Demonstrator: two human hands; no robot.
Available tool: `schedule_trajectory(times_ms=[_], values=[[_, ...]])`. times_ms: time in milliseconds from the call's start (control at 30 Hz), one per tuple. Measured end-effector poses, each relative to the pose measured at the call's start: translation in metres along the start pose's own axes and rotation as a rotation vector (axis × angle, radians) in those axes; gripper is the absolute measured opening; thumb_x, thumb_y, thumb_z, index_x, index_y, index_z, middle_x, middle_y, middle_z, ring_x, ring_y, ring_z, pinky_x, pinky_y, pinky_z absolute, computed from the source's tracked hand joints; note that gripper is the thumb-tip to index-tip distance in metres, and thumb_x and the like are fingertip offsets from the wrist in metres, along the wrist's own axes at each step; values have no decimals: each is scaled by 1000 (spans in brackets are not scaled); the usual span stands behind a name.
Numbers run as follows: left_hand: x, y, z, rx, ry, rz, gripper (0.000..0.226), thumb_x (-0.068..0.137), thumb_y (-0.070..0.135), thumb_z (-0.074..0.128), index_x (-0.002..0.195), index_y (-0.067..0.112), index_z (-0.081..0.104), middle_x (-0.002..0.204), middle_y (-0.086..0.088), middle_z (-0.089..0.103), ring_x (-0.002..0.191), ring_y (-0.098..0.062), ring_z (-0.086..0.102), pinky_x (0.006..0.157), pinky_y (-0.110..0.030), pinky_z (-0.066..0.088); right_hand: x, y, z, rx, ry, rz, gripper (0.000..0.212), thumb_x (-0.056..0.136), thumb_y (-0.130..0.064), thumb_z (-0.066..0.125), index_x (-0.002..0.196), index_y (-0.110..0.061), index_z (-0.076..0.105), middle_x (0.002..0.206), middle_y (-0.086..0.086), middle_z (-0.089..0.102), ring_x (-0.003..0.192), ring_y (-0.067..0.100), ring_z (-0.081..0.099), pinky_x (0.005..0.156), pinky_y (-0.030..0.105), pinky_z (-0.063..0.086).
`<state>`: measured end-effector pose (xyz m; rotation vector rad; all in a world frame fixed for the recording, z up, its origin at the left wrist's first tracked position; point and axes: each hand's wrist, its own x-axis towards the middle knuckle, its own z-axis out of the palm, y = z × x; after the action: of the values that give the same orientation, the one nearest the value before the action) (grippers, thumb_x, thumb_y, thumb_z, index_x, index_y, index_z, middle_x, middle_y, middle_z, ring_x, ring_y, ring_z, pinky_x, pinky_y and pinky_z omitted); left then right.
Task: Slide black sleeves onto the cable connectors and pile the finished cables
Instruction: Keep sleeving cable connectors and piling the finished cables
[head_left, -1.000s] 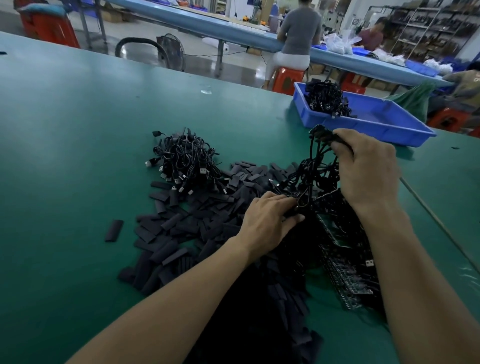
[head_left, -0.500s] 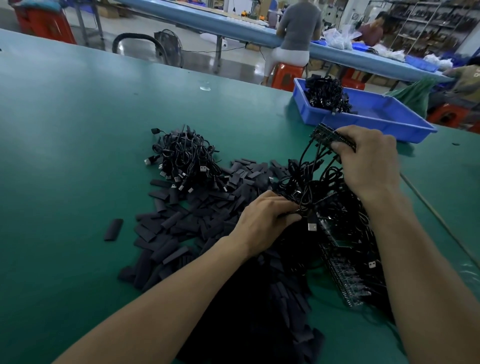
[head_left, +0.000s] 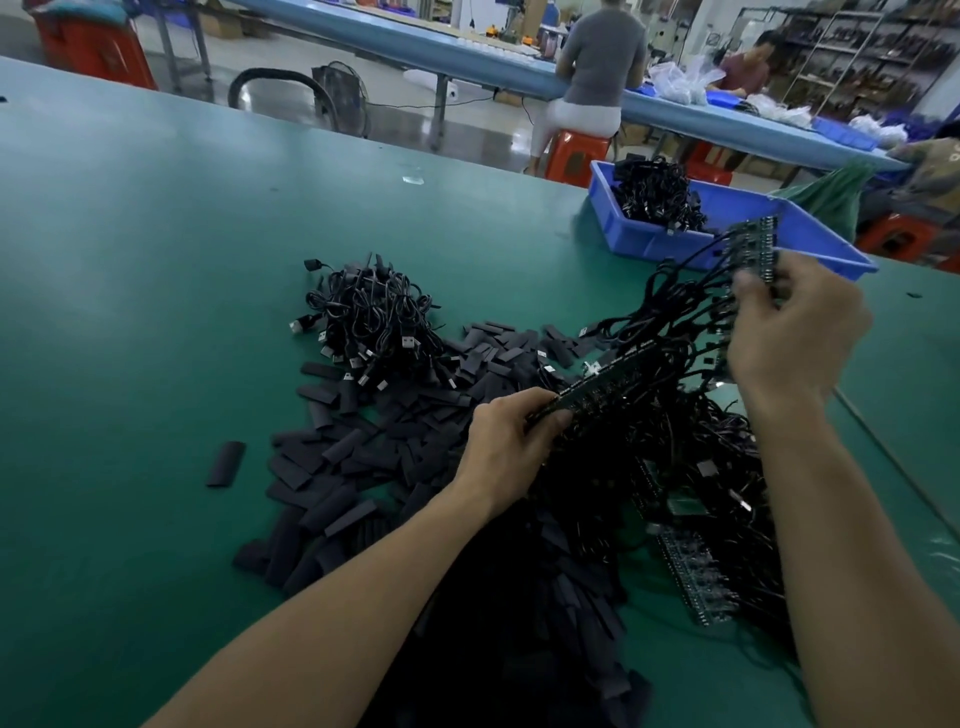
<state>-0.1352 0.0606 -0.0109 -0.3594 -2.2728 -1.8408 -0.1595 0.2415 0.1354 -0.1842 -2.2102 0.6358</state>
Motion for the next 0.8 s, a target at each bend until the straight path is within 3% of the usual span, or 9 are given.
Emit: schedule_trajectory(times_ms=[67, 167, 333, 433, 533, 633, 800], values=[[-2, 2, 1, 51, -19, 73, 11, 96, 17, 67, 103, 10, 73, 82, 5, 70, 70, -9, 64, 68, -28, 55, 1, 1, 1, 1, 31, 14, 22, 99, -23, 59, 104, -5, 71, 95, 15, 73, 84, 35, 65, 89, 52, 49], [-8, 4, -1, 294, -34, 304, 16, 93, 17, 70, 106, 10, 76, 92, 0, 75, 82, -18, 67, 73, -37, 56, 4, -3, 5, 23, 62, 27, 23, 99, -23, 59, 104, -5, 71, 96, 14, 73, 86, 34, 66, 92, 51, 49], [-12, 6, -11, 568, -70, 690, 19, 93, 17, 70, 110, 11, 76, 93, -1, 77, 79, -22, 64, 61, -35, 56, 5, 1, 17, 96, 7, 93, 20, 95, -21, 64, 104, -6, 73, 96, 13, 74, 90, 30, 68, 97, 50, 49], [-19, -3, -20, 723, -214, 865, 17, 89, 15, 76, 105, 20, 78, 95, 6, 76, 79, -19, 62, 58, -28, 53, 16, 13, 17, 110, 35, 168, 23, 95, -22, 64, 109, -6, 73, 100, 14, 74, 86, 23, 66, 93, 32, 48], [-25, -1, -25, 704, -241, 706, 14, 90, 20, 76, 104, 22, 79, 90, 7, 76, 80, -19, 64, 56, -30, 55, 37, 20, 7, 141, 62, 241, 28, 92, -24, 67, 113, -6, 72, 106, 12, 74, 83, 15, 61, 85, 31, 51], [-17, 11, -19, 668, -241, 538, 17, 95, 27, 67, 108, 21, 77, 101, 5, 76, 92, -21, 66, 70, -37, 58, 38, 14, 5, 166, 19, 196, 31, 89, -21, 72, 116, -6, 72, 101, 1, 70, 83, 13, 63, 85, 28, 54], [-8, 26, -12, 626, -83, 409, 21, 101, 28, 57, 111, 16, 71, 111, -1, 72, 101, -25, 65, 77, -40, 55, 15, 2, 7, 43, -189, 17, 30, 90, -17, 72, 117, -5, 72, 106, 13, 74, 86, 16, 66, 88, 28, 49]])
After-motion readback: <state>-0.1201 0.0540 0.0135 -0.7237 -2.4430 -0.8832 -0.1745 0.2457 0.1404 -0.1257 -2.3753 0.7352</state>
